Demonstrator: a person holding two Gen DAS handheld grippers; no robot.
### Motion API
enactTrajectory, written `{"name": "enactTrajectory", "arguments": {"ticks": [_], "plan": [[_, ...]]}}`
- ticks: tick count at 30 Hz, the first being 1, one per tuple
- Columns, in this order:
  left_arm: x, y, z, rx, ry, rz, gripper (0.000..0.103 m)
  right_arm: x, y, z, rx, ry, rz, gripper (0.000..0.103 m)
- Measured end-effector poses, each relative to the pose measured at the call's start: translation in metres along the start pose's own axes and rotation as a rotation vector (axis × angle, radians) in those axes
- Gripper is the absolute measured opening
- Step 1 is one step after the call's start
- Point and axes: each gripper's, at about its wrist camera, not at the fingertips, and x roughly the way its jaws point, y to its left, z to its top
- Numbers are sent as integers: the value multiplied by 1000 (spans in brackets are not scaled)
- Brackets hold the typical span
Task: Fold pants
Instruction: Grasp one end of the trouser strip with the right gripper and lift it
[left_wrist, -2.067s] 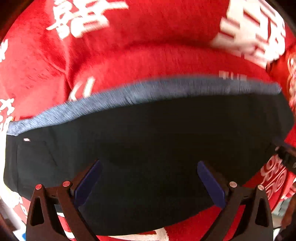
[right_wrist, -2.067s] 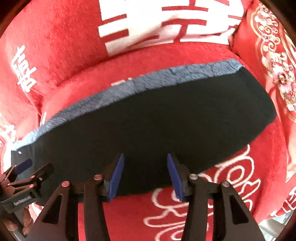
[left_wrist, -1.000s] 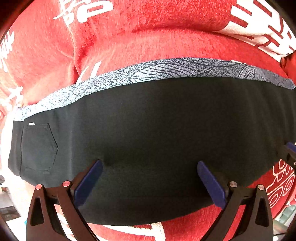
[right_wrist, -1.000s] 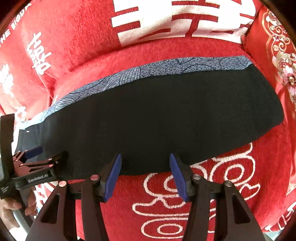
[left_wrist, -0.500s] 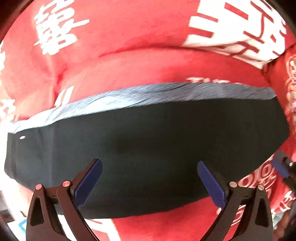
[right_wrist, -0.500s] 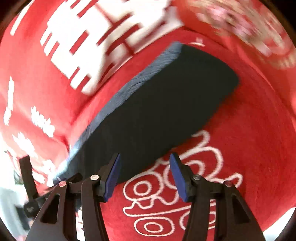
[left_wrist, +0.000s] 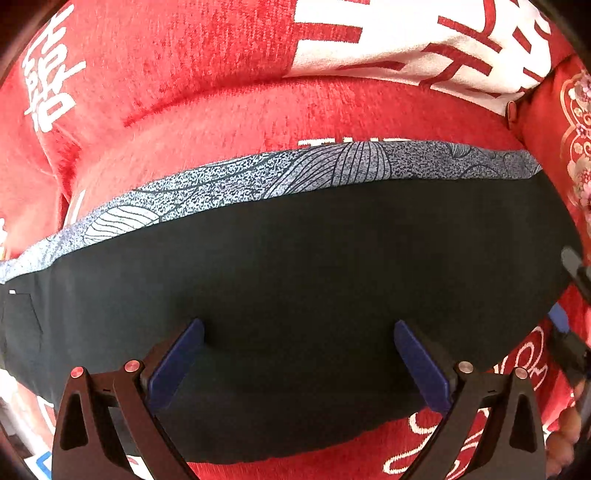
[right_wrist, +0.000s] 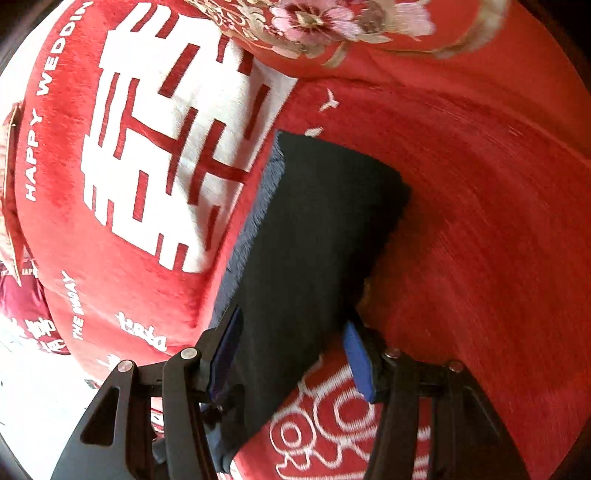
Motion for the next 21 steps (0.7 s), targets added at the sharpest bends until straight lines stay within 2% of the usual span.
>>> {"name": "enactTrajectory", "arguments": {"ticks": [5,6,8,9,11,14,16,18,19,21], "plan": [[-5,-7,-1,-16,-1,14,103,13,5,10,-1,-17,10,60],[-7,-7,0,-20,4,19,102,16,5,12,17,-4,7,57],[-19,-9,2,-27,-8,1,79,19,5,17,62,39,-27,31],[-27,-12,4,-17,-20,-23,77,19,4,19,71,50,-34,14],[-40,-17,6,-8,-55,-80,77,12,9,22,61,59,-17,13],[-42,-28,5,14,-93,-140,77,3,31,21,-29,58,-21,13],[-20,-34,-4,-1,-38,-186,77,1,43,18,-73,53,-22,12],[-20,-45,-14,36,-137,-131,77,2,55,15,-112,65,-25,12],[-22,-50,-18,56,-160,-109,77,2,62,13,-139,59,-30,12],[-23,-42,-18,16,-166,-145,77,2,83,6,-238,61,-61,12]]}}
